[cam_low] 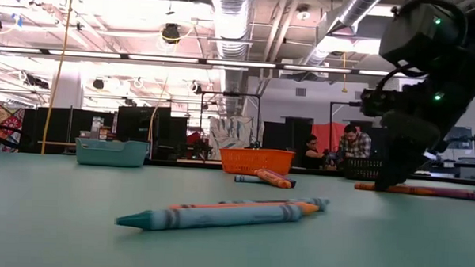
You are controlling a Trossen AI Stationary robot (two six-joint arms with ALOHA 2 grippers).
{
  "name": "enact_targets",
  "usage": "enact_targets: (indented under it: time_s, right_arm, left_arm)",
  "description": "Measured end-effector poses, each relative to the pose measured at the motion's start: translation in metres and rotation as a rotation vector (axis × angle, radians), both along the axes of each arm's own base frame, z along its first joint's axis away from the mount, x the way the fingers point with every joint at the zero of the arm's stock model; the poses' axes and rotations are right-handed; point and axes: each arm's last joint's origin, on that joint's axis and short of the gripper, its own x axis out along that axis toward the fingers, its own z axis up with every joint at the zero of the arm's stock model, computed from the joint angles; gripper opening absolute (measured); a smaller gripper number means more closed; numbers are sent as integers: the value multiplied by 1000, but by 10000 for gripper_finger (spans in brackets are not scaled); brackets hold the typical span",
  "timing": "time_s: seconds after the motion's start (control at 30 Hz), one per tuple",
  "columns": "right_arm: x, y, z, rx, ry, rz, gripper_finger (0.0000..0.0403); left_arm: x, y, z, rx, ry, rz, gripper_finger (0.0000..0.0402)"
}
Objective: Sort crayons
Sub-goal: Put the orange crayon into the orange bin
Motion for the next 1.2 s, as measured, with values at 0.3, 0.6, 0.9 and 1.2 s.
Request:
enact_targets:
  time_s: [0.3,0.6,0.9,1.2]
  right_arm:
    - [14,10,10,-71,60,56,54]
    - [20,22,20,-57,38,110,4]
    - [45,30,53,-101,-25,243,2]
    - [75,-10,84,-271,-51,310,1]
  left_arm:
    - [0,0,0,-1,4,3,187]
    - [0,0,0,-7,6,12,187]
    - [-1,2,-1,-22,15,87,187]
    - [-29,37,-59,242,92,445,187]
